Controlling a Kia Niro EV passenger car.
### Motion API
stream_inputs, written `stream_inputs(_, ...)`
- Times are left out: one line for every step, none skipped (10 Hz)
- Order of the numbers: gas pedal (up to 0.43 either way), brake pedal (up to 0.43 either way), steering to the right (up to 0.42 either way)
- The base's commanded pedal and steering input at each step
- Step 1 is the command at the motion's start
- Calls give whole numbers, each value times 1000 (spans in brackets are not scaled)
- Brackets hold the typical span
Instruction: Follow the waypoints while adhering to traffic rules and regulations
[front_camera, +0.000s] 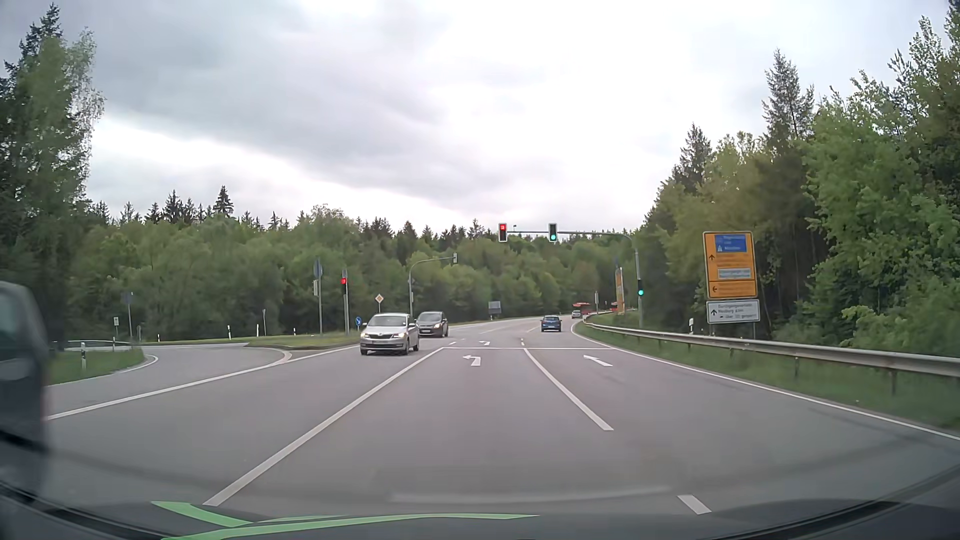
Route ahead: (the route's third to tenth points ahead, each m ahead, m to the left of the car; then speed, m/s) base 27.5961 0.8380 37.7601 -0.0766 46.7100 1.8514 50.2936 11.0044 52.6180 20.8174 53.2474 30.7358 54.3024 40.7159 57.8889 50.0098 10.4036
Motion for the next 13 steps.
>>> stream_inputs(0, 201, 5)
stream_inputs(0, 213, 5)
stream_inputs(0, 220, 4)
stream_inputs(0, 226, 4)
stream_inputs(0, 232, 3)
stream_inputs(0, 238, 2)
stream_inputs(0, 238, 2)
stream_inputs(0, 244, 1)
stream_inputs(0, 244, 2)
stream_inputs(0, 250, 1)
stream_inputs(0, 250, 2)
stream_inputs(0, 250, 2)
stream_inputs(0, 250, 1)
